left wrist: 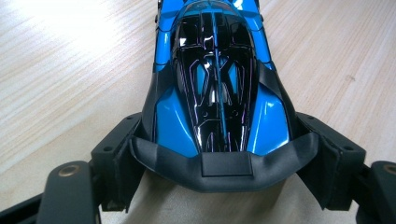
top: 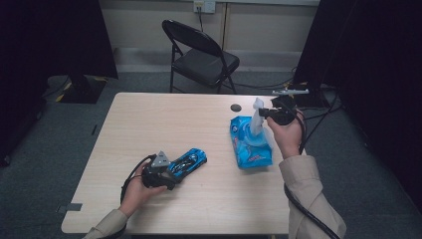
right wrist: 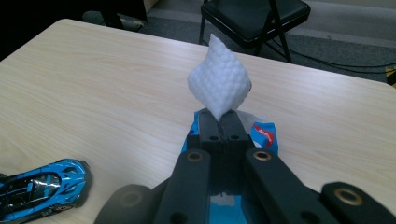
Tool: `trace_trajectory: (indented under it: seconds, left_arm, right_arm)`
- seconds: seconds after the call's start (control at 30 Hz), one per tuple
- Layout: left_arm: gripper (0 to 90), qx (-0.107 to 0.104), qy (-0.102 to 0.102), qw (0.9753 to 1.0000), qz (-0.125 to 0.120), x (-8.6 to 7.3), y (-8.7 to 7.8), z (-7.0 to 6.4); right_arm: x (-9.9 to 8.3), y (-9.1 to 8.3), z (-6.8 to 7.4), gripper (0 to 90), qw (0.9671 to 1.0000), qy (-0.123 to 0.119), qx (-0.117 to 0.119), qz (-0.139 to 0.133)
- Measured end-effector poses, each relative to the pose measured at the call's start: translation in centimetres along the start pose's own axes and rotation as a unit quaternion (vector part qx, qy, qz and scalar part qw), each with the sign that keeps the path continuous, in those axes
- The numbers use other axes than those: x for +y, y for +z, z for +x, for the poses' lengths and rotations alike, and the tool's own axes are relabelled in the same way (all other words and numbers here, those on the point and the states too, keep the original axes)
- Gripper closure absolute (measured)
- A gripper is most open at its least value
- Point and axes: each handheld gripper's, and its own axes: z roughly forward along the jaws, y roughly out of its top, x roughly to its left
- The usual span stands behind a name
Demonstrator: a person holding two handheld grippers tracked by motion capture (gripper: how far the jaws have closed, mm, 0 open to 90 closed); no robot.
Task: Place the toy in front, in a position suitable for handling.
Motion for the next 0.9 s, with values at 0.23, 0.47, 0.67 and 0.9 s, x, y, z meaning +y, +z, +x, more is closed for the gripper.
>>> trace_trajectory:
  seconds: [0.23, 0.47, 0.67, 0.9]
  left_arm:
    - [23.7, 0.0, 0.0, 1.0, 0.0, 0.0, 0.0, 0.0]
    - [23.7, 0.001, -0.001, 1.0, -0.001, 0.0, 0.0, 0.0]
    - [23.7, 0.0, -0.001, 1.0, 0.0, 0.0, 0.0, 0.0]
    - [23.7, 0.0, 0.0, 1.0, 0.0, 0.0, 0.0, 0.0]
  right_arm:
    - [1.0, -1.2, 0.5, 90.0, 0.9999, -0.003, 0.005, -0.015]
    - [1.6, -2.4, 1.2, 90.0, 0.9993, -0.003, 0.021, -0.031]
    - [2.1, -3.5, 2.5, 90.0, 0.9983, -0.01, 0.04, -0.041]
    - [2.0, -3.8, 4.8, 90.0, 0.9952, -0.023, 0.08, -0.052]
